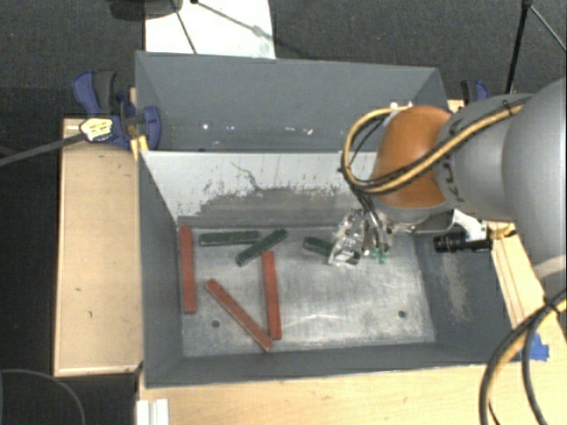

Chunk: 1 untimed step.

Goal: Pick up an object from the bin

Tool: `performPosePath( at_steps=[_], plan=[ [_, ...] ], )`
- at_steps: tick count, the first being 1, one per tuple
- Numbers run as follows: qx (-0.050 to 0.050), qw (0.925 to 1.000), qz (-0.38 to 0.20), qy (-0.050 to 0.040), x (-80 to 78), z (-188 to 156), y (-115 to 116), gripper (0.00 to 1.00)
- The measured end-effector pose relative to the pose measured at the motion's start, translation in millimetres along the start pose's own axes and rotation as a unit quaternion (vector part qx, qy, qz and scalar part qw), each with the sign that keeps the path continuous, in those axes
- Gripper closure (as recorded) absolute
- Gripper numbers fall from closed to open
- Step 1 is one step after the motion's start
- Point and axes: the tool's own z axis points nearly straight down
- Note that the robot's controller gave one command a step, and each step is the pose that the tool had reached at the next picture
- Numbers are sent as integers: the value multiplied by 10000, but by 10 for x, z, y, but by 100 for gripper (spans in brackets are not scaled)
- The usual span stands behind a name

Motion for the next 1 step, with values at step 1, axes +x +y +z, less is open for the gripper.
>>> performPosePath(
  at_steps=[1],
  plan=[
    [2,9999,-117,-20,-32,-1886,101,100]
  ],
)
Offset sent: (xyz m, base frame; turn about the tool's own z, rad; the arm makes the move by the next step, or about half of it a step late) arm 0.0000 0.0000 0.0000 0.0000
